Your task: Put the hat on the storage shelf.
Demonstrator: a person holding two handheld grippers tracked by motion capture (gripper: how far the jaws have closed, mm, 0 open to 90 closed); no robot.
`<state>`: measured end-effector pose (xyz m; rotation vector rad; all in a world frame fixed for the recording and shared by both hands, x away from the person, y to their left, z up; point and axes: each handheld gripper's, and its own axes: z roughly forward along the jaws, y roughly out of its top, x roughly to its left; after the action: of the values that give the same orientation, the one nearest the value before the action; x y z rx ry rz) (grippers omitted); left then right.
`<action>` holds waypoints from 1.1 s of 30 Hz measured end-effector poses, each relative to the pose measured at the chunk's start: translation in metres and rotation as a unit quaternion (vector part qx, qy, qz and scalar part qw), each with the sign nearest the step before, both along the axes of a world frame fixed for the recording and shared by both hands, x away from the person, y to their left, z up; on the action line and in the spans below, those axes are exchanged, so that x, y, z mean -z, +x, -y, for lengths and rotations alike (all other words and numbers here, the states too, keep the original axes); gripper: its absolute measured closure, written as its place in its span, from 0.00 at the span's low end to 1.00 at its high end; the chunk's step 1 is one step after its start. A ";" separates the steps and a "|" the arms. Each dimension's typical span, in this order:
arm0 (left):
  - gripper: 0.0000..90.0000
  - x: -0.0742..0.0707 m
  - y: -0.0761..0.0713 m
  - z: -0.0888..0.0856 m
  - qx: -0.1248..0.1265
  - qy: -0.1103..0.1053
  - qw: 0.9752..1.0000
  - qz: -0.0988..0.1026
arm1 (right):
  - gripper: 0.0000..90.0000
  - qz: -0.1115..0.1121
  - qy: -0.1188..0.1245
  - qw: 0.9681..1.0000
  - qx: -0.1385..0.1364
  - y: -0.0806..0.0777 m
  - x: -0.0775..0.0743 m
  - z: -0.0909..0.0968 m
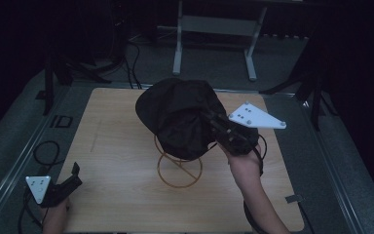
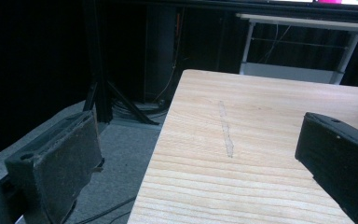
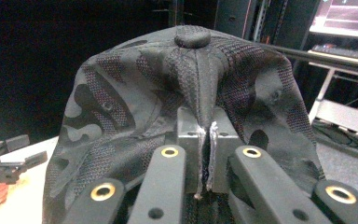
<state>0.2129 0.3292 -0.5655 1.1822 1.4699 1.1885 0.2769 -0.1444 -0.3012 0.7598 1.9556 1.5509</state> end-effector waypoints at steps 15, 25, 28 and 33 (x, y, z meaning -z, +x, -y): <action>0.01 0.000 -0.001 0.000 0.001 -0.001 1.000 0.001 | 0.96 -0.044 -0.015 0.999 0.005 0.018 0.036 -0.003; 0.01 0.000 -0.001 0.000 0.003 -0.003 1.000 0.000 | 0.95 -0.069 -0.023 0.997 -0.007 0.021 0.060 -0.009; 0.01 0.000 -0.001 0.000 0.003 -0.003 1.000 0.001 | 0.95 -0.072 -0.021 0.997 -0.008 0.021 0.064 -0.009; 0.01 0.000 -0.001 0.000 0.003 -0.002 1.000 0.001 | 0.89 -0.069 -0.031 0.997 -0.007 0.020 0.070 -0.009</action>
<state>0.2118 0.3296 -0.5655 1.1826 1.4658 1.1810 0.2967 -0.1355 -0.3709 0.8473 2.1027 1.4733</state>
